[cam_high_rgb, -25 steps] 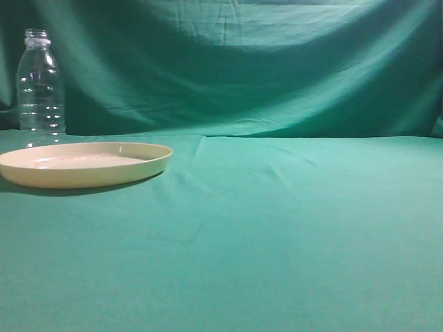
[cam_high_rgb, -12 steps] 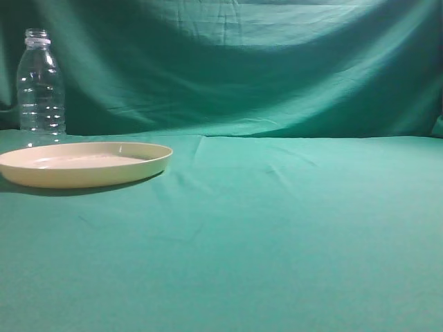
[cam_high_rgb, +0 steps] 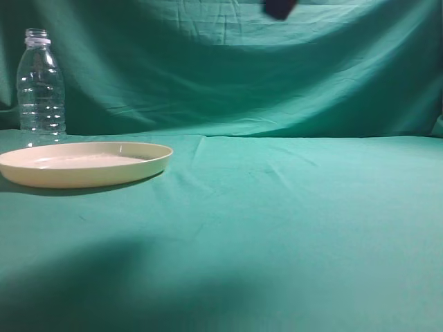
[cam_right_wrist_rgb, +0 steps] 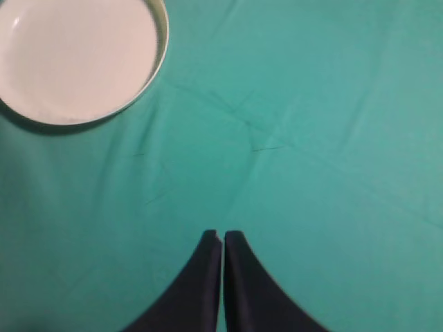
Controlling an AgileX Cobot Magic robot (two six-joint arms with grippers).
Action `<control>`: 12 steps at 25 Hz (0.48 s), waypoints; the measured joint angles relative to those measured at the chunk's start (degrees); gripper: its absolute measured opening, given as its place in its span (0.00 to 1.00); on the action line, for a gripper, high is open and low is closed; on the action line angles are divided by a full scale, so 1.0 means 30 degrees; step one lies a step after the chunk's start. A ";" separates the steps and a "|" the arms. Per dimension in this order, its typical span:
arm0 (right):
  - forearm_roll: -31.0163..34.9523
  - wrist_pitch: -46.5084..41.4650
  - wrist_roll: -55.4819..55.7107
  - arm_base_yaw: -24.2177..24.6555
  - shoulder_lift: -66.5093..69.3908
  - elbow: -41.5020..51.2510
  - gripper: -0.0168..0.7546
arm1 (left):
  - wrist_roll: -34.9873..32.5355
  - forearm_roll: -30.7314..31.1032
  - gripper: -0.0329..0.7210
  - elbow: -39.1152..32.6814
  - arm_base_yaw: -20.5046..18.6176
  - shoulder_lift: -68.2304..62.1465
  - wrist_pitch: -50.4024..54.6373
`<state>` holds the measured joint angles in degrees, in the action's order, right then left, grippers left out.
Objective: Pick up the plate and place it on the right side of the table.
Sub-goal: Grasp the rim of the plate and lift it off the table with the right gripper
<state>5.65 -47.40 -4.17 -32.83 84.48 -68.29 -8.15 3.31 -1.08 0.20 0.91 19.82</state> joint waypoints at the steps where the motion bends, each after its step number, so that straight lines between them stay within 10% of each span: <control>1: -0.0524 -0.0496 0.0333 -0.0586 0.1032 -0.1061 0.02 | 0.0000 0.0000 0.04 0.0000 0.0000 0.0000 0.0000; 12: -0.1281 -0.1150 0.0801 -0.2550 0.9604 -0.8613 0.08 | 0.0000 0.0000 0.04 0.0000 0.0000 0.0000 0.0000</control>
<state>1.81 -50.85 -1.77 -40.48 113.30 -94.13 -8.15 3.31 -1.08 0.20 0.91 19.82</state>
